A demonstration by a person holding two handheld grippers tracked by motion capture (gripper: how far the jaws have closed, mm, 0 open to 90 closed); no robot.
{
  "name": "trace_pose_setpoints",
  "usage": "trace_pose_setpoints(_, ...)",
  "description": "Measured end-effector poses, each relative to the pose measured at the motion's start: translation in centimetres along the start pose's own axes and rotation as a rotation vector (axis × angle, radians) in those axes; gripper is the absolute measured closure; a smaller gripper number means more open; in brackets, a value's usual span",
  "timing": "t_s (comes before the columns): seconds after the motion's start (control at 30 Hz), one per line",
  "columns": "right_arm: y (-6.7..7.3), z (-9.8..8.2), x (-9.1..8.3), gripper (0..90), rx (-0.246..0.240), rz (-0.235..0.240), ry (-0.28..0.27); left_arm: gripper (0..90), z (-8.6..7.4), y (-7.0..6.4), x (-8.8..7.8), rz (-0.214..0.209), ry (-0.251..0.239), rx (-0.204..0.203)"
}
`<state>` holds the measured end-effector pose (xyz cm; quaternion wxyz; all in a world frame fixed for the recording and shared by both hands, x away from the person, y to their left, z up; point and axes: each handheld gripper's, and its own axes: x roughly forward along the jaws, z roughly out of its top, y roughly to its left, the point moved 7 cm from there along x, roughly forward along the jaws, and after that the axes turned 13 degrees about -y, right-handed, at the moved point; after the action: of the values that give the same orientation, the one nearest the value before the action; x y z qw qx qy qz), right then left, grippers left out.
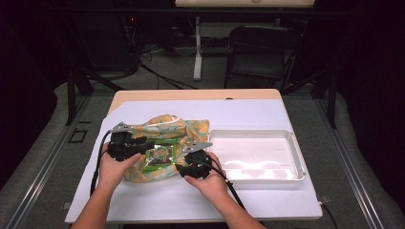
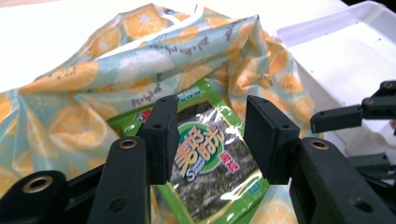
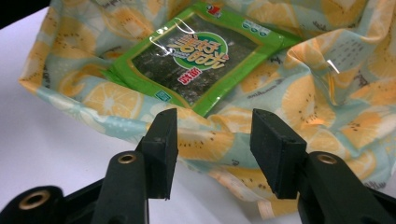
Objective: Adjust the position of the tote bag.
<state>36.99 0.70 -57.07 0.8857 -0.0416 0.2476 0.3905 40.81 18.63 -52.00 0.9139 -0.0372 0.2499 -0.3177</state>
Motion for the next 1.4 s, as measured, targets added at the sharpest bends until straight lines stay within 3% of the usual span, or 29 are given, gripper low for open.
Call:
trace_pose_setpoints(0.07, 0.0, 0.1, 0.0, 50.0, 0.007, -0.007, -0.01, 56.9, 0.3, 0.2, 0.3, 0.001, -0.008, -0.024)
trace_pose_setpoints(0.23, -0.1, 0.9, -0.3, 51.2, 0.035, -0.01, -0.045, 58.2, 0.8, 0.6, 0.8, 0.008, -0.035, -0.037)
trace_pose_setpoints(0.4, -0.4, 2.1, -0.6, 57.9, 0.025, -0.03, -0.064, 58.2, 0.3, 0.8, 1.0, 0.021, 0.009, -0.005)
trace_pose_setpoints(0.57, -0.5, 3.1, -0.1, 61.9, 0.02, -0.05, -0.061, 57.3, -0.1, 0.9, 1.3, 0.036, 0.021, 0.024)
trace_pose_setpoints(0.7, -0.5, 4.3, 0.3, 61.4, 0.029, -0.074, -0.076, 56.2, -0.6, 1.2, 1.4, 0.044, 0.032, 0.001)
trace_pose_setpoints(0.83, -0.7, 5.3, 1.2, 60.6, 0.079, -0.086, -0.088, 55.2, -0.7, 1.3, 1.5, 0.043, 0.021, -0.018)
trace_pose_setpoints(1.03, -1.0, 5.6, 2.9, 62.0, 0.111, -0.102, -0.057, 52.4, -1.1, 1.8, 1.7, 0.053, 0.026, -0.038)
trace_pose_setpoints(1.17, -1.2, 5.2, 3.8, 70.9, 0.108, -0.124, -0.031, 51.3, -1.3, 2.1, 1.7, 0.056, 0.032, -0.044)
trace_pose_setpoints(1.4, -1.4, 4.4, 5.3, 75.3, 0.128, -0.121, 0.031, 50.1, -1.8, 2.7, 1.9, 0.056, 0.053, -0.066)
